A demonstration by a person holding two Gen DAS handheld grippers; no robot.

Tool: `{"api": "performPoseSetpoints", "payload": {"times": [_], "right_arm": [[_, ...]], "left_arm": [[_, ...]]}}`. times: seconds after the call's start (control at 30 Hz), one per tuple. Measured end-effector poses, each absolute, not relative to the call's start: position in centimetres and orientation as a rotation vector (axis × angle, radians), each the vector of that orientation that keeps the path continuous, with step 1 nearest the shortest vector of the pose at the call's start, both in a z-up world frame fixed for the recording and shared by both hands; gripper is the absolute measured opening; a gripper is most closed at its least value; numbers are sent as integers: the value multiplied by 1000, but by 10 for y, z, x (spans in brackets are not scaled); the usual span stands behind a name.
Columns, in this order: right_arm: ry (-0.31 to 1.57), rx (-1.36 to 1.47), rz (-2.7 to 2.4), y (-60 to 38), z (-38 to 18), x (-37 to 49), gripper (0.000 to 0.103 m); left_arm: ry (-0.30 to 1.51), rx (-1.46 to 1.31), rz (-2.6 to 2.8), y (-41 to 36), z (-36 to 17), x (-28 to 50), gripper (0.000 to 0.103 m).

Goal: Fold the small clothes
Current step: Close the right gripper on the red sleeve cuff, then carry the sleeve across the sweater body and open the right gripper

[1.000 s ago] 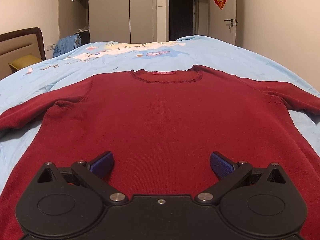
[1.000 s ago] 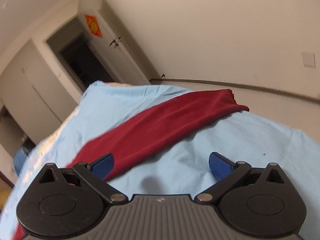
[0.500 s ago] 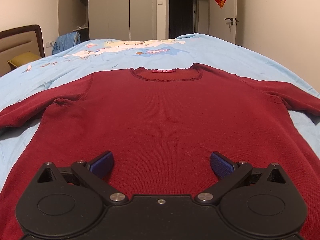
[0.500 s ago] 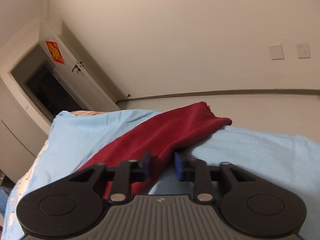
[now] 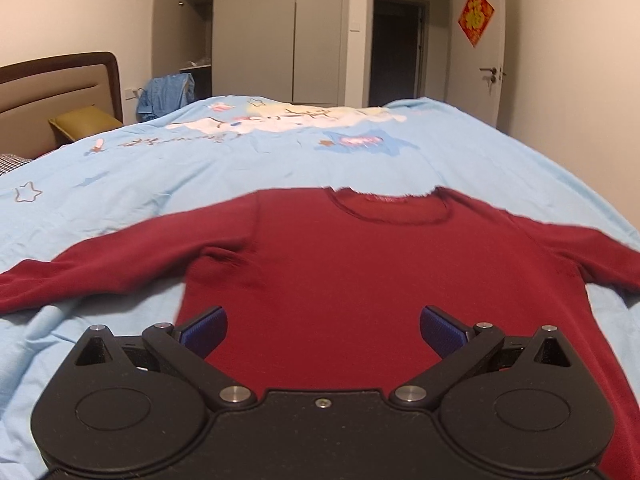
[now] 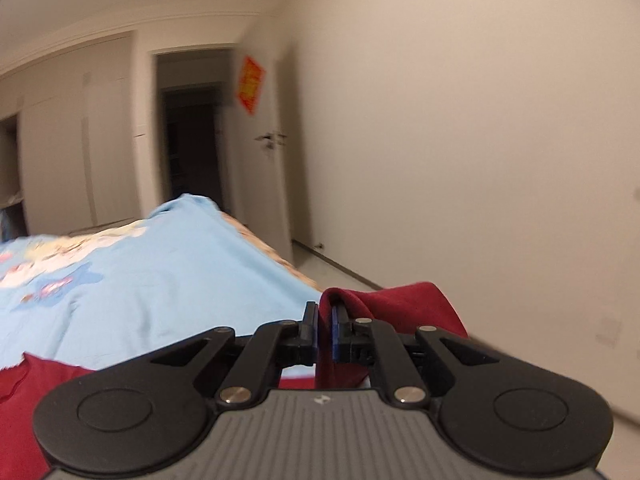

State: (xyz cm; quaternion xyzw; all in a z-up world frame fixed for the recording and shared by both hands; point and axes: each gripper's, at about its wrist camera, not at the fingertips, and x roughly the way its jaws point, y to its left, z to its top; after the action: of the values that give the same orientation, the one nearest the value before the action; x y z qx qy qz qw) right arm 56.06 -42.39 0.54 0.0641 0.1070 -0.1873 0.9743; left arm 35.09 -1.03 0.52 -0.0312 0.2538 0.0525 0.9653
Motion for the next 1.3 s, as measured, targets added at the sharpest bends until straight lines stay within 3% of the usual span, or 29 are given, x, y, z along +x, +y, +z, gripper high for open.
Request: {"api": "performPoseSetpoints", "payload": {"times": [0.4,0.67,0.87,1.1,1.17,1.2,1.27,1.3], "right_arm": [[117,-309,6,-215,51,591,7],[109,-684,289,-73,-2,559,7],[109,-911,440,-40,-52,523,7],[178,-924,553,-48,-60,502,8],[230,-838,573,-51,-52,504,16],[259,-775,589,-53,-47,507,30],[347,-595,613,-65,-33,520,46],[397,-502,614,-69,-26,529,47]], "left_arm": [[460,-163,207,47,24,328,102],[464,-194,278,81,22,313,102],[479,-191,309,94,16,311,102],[503,-203,303,90,8,316,102],[511,-200,297,85,6,317,102],[515,-199,295,84,5,316,102],[524,-200,294,83,3,314,102],[528,-201,294,83,2,313,102]]}}
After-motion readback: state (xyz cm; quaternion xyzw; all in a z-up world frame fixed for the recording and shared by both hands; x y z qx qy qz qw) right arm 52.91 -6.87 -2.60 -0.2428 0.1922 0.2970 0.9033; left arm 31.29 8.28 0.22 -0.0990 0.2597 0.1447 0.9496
